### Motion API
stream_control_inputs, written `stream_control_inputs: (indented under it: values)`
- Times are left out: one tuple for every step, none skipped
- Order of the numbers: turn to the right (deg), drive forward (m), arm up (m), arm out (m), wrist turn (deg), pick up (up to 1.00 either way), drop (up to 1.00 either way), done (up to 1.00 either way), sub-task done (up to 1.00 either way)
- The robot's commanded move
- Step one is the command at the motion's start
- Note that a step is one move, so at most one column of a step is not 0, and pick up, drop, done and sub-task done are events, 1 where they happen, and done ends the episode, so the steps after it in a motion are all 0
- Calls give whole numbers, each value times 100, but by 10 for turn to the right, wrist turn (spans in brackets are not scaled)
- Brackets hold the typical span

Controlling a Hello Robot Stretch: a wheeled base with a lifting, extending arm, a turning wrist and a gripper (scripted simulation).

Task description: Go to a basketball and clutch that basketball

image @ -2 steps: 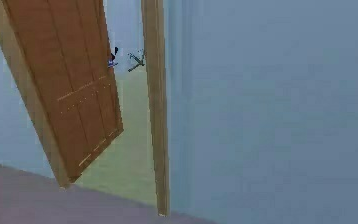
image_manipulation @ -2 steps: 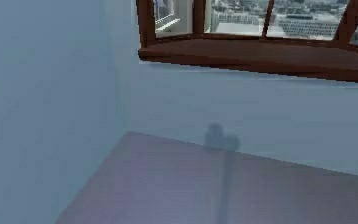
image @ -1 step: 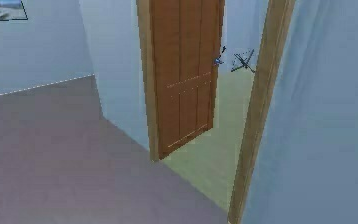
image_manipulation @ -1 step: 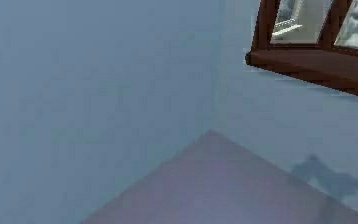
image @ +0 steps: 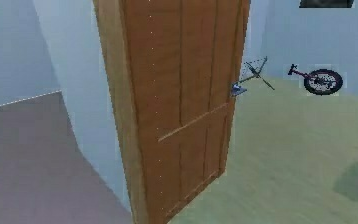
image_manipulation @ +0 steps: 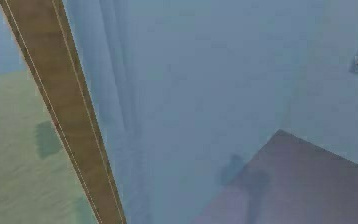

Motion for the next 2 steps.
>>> stream_control_inputs:
  values:
    - [90, 0, 0, 0, 0, 0, 0, 0, 0]
    - [0, 55, 0, 0, 0, 0, 0, 0, 0]
